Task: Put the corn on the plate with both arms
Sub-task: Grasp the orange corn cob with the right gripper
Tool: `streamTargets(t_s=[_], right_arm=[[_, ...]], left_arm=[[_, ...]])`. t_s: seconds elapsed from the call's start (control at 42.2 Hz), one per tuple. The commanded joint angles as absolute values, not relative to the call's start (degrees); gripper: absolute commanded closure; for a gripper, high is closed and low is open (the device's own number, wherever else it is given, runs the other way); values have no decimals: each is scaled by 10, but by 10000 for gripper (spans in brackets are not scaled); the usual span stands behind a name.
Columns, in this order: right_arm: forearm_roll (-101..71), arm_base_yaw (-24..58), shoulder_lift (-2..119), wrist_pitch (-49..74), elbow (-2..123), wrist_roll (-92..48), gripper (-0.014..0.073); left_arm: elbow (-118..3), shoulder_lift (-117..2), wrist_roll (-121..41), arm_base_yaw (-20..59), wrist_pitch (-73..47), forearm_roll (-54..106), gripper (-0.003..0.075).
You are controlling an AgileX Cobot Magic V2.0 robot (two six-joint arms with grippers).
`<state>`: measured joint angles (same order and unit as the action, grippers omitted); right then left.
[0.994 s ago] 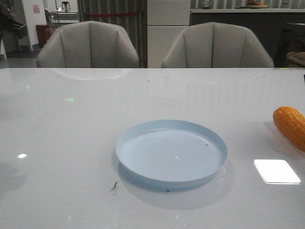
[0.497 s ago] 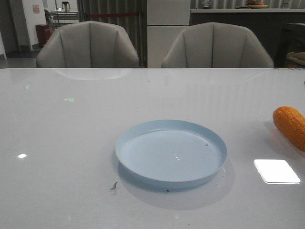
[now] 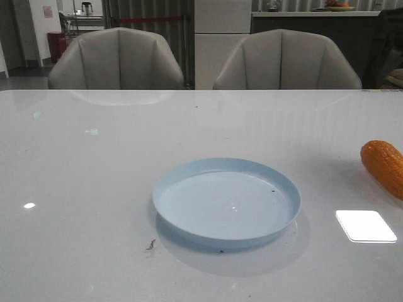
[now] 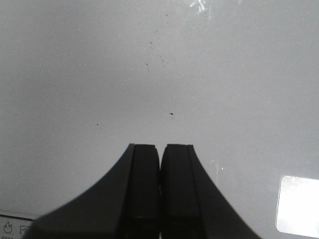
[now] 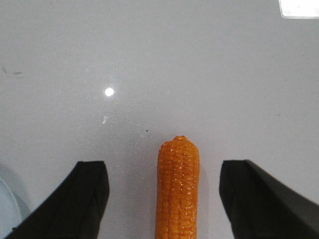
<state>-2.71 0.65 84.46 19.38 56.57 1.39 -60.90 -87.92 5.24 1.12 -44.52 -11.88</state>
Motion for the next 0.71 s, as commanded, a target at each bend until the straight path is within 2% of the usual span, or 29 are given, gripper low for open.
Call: streamTargets(t_s=[0.0,0.308,0.686], right_arm=[[-28,2,869,177,601,12,1],[-28,2,989,172,624,12,1],[-17,2,1052,172,625,12,4]], left_arm=[[-623,-853,60,10,-423,-119,627],[-623,-853,60,10,-436,-119,627],[-623,-853,60,10,-444,-119,627]])
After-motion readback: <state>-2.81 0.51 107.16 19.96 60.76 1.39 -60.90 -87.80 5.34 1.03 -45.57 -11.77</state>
